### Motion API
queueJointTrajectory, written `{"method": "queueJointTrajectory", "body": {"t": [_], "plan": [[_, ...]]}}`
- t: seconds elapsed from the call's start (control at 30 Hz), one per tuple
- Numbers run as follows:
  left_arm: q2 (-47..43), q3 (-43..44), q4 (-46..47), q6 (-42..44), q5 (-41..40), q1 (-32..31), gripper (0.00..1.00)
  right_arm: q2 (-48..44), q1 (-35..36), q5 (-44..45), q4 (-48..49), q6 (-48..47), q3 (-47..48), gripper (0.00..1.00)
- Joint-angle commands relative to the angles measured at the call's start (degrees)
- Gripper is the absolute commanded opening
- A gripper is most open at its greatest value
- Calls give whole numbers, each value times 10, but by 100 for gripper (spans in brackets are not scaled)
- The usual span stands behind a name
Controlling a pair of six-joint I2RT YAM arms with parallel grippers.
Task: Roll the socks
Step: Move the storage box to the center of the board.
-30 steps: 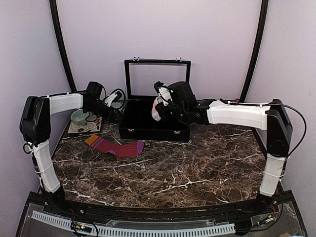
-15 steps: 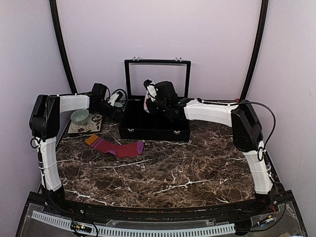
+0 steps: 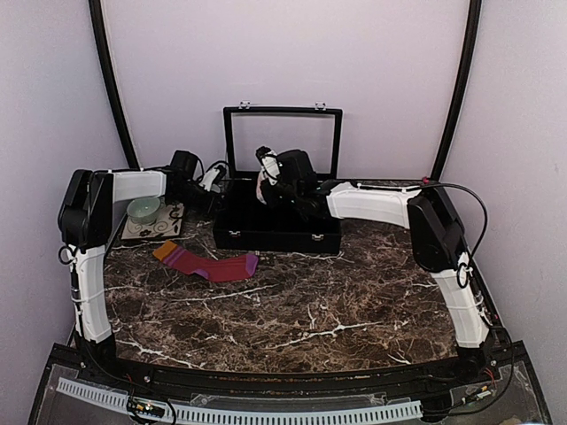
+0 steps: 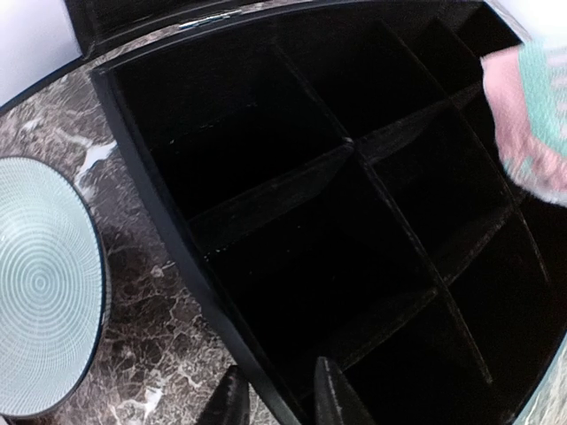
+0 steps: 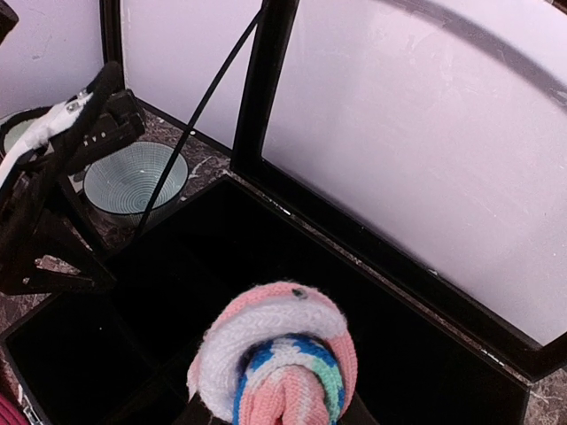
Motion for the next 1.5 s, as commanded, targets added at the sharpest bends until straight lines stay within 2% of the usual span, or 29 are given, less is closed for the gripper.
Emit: {"method": "queueJointTrajectory", "body": {"t": [0.0, 0.2, 0.37, 0.57, 0.67, 0.73, 0.8, 0.93, 1.1, 1.3, 1.37, 1.47], "plan": [[-3, -26, -25, 32, 0, -21, 19, -30, -8, 1, 35, -4, -30, 0], [-6, -44, -23, 46, 5, -48, 17, -54, -15, 8, 45, -1, -67, 0], [-6, -58, -23, 54, 41, -73, 12, -77, -22, 13, 58, -1, -102, 0], [-11, -79, -35, 45, 78, -101, 11, -96, -29, 14, 68, -4, -127, 0], [-17, -100, -23, 12, 97, -109, 11, -96, -31, 13, 66, -7, -126, 0], [-22, -115, -9, -14, 111, -112, 18, -94, -32, 11, 63, -7, -121, 0], [-30, -128, 6, -34, 129, -114, 30, -88, -33, 10, 56, -6, -114, 0], [-45, -134, 15, -59, 187, -114, 41, -76, -33, 6, 50, -3, -107, 0], [-60, -160, 33, -78, 259, -114, 42, -55, -33, 1, 36, -3, -80, 0], [-65, -180, 22, -46, 370, -99, 43, -21, -33, -2, 6, -12, -32, 0], [-66, -171, -7, -18, 367, -79, 44, -8, -33, -3, -6, -13, -15, 0], [-83, -157, -48, 31, 308, -37, 47, 5, -33, -9, -20, -7, -3, 0]]}}
